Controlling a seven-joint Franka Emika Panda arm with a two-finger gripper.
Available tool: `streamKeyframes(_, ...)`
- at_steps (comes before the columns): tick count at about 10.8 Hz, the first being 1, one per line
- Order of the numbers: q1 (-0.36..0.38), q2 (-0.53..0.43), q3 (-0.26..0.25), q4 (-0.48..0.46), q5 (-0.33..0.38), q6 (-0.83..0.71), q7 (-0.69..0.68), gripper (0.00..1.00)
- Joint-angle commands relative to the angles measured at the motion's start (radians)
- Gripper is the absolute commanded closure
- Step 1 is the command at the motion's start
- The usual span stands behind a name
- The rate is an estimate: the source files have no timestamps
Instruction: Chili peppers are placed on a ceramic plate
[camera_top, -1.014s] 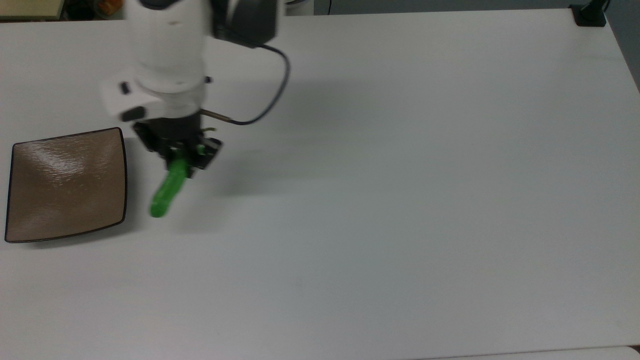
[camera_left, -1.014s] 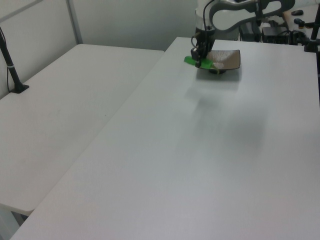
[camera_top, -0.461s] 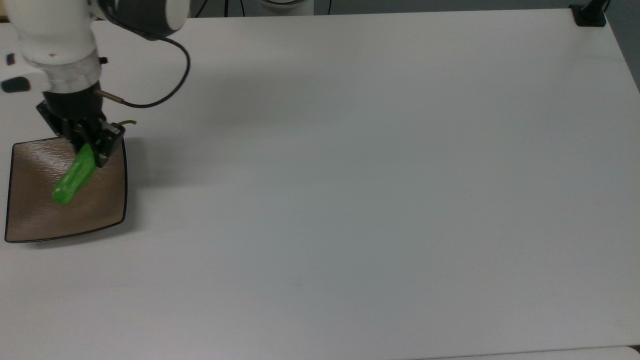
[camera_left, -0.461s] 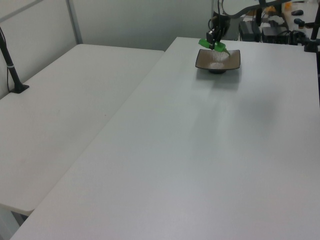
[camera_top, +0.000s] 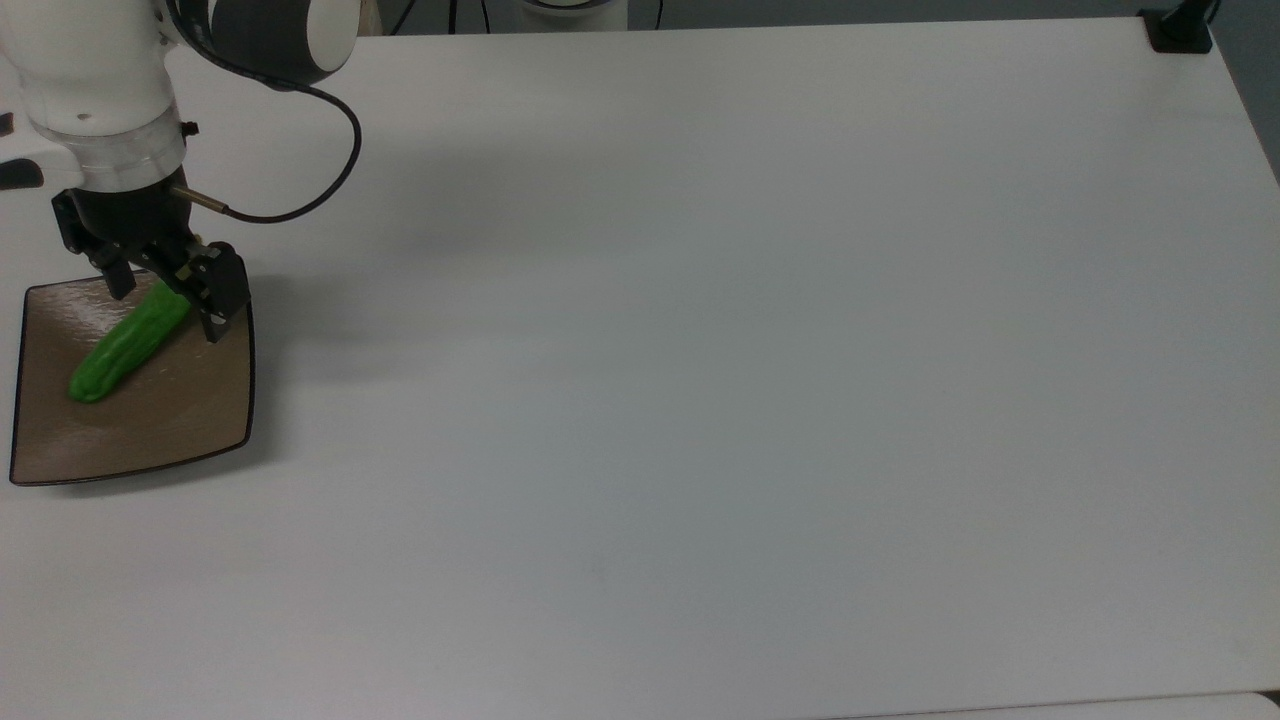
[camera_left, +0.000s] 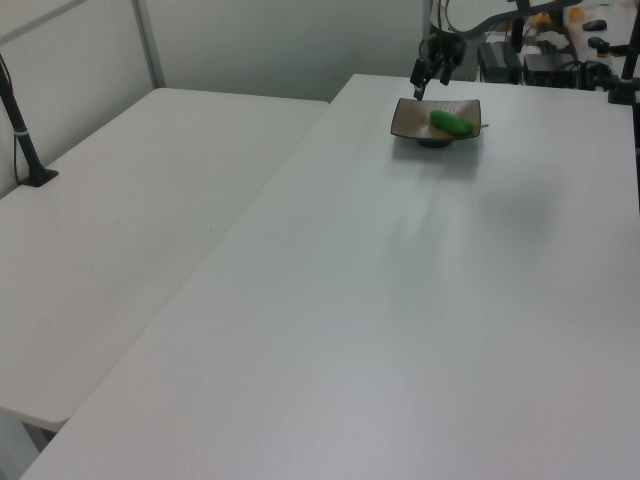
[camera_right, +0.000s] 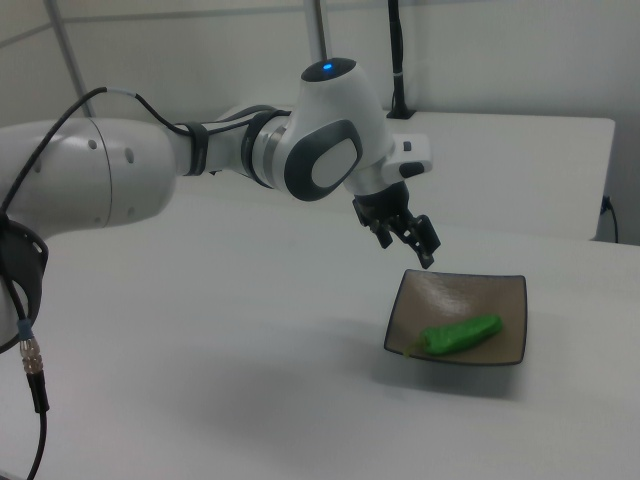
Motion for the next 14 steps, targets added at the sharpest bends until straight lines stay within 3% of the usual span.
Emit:
streamKeyframes(1,0.018,-0.036,0.005,0.003,0.009,-0.163,0.018,0.00)
streamKeyframes(2,0.020,-0.068,0.023,-0.003,0.009,-0.242,0.026,0.00)
streamKeyframes(5,-0.003,-0.242,0.179,-0.141,-0.090,-0.457,0.026,0.00)
streamKeyframes(7,0.000,-0.347,0.261,-0.225,-0.112,-0.520,0.026,0.00)
streamKeyframes(11,0.113,-0.524,0.255,-0.391,-0.159,-0.536,0.001,0.00)
streamKeyframes(14,0.164,-0.535,0.229,-0.394,-0.118,-0.517,-0.019,0.00)
